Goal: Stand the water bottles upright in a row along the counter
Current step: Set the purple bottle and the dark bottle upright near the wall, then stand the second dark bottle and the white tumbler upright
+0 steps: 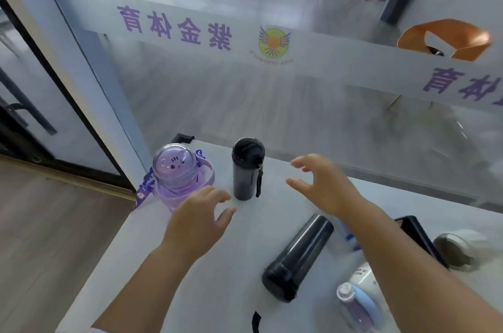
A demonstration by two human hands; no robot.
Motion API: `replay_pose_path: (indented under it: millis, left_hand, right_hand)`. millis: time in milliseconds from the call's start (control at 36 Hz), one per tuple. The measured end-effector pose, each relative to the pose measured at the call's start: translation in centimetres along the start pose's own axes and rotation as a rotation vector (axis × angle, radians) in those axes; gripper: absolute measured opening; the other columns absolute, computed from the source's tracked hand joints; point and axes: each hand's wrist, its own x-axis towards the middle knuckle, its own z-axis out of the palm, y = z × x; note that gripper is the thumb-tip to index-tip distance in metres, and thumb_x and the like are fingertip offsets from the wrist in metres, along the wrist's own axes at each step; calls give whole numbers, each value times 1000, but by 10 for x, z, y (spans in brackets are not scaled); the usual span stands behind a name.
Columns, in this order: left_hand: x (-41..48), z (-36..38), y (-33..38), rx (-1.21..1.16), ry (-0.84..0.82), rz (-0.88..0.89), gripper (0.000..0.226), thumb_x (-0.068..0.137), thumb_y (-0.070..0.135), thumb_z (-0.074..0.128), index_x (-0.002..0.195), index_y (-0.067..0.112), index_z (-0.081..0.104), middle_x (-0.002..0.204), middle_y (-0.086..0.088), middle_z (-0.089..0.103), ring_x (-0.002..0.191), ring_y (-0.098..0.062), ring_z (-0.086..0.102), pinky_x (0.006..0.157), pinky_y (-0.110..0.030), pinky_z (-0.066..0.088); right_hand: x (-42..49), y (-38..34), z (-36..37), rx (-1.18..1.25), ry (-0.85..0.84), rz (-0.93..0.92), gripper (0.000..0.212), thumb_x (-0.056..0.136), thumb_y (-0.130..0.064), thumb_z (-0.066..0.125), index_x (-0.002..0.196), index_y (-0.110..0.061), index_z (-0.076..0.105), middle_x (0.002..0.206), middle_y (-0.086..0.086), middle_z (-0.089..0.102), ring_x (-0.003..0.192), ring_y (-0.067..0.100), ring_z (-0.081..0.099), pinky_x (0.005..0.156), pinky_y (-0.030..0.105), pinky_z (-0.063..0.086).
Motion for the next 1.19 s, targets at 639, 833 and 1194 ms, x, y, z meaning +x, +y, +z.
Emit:
replay_pose_path:
  millis: [639,833,1194]
  left_hand:
    - [-40,129,65,-22,-748,-262,64,63,54,65,116,28,42,102,4,61,87,-18,62,76,-34,54]
    - [-36,116,58,-181,-561,-348,65,57,38,70,114,37,41,104,8,48,84,-13,60,71,-29,55]
    - [-12,59,66,-231,-81,-156,77,57,18,85,123,25,46,115,9,48,107,-13,47,93,-24,35]
  right_hand:
    - [-122,119,19,47,41,459,16,84,-29,65,97,-20,66,94,-5,64,89,16,60,80,33,49]
    - [-115,137,25,0,86,481,29,84,-28,65,109,-15,61,107,1,62,99,19,57,81,27,43]
    - [-83,148,38,-129,-9,610,76,78,-45,67,135,-7,32,138,19,36,129,34,31,104,39,31]
